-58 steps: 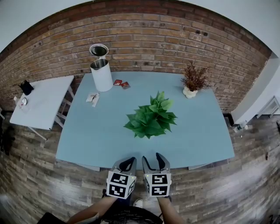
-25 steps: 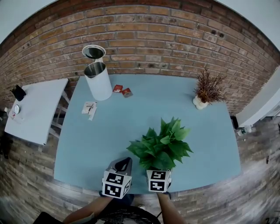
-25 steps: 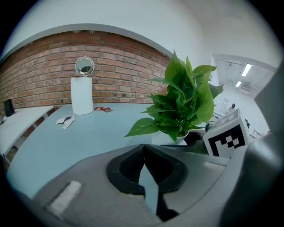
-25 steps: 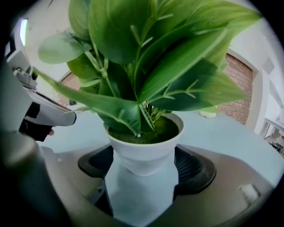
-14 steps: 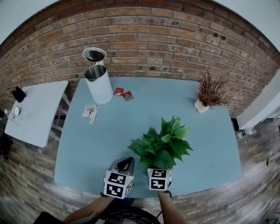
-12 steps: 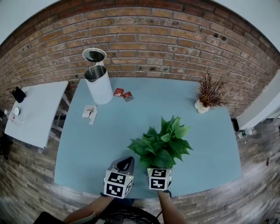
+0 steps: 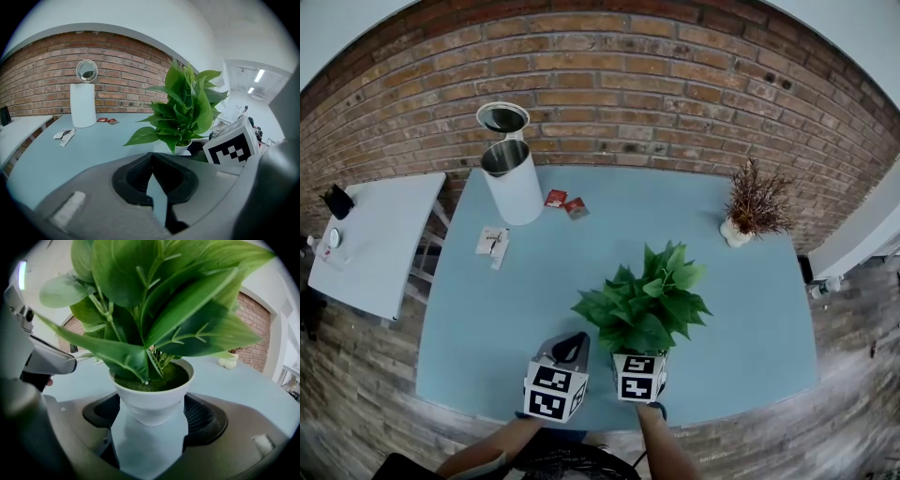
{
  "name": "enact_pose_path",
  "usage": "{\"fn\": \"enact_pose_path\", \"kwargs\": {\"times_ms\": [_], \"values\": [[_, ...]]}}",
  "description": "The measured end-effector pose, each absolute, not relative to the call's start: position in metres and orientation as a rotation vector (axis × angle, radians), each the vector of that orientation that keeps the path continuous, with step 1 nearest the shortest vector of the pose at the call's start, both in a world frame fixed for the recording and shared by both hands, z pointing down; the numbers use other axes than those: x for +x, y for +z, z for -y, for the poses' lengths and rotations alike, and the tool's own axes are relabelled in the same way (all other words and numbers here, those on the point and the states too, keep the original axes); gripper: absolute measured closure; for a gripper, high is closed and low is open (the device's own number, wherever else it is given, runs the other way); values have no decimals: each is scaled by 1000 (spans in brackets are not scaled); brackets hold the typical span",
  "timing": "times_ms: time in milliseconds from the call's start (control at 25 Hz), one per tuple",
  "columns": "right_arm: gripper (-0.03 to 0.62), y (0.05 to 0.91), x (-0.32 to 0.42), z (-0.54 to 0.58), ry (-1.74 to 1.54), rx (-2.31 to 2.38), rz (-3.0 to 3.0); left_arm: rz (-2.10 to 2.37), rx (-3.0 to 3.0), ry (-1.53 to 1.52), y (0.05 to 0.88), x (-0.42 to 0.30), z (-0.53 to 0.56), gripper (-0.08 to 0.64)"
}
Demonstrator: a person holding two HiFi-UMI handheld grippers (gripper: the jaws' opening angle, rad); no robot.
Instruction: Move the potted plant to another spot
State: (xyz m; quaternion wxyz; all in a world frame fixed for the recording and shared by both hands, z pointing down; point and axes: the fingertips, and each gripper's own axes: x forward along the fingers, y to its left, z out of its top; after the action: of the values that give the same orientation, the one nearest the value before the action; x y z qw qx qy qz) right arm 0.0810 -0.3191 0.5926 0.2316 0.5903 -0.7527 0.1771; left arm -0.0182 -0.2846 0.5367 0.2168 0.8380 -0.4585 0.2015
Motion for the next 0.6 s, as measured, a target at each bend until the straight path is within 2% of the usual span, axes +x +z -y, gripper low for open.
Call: {"fn": "enact_pose_path", "kwargs": {"times_ms": [600], "values": [[170,597,68,357,476,1632,2086,1296,2309,540,545,-30,310,558]]}}
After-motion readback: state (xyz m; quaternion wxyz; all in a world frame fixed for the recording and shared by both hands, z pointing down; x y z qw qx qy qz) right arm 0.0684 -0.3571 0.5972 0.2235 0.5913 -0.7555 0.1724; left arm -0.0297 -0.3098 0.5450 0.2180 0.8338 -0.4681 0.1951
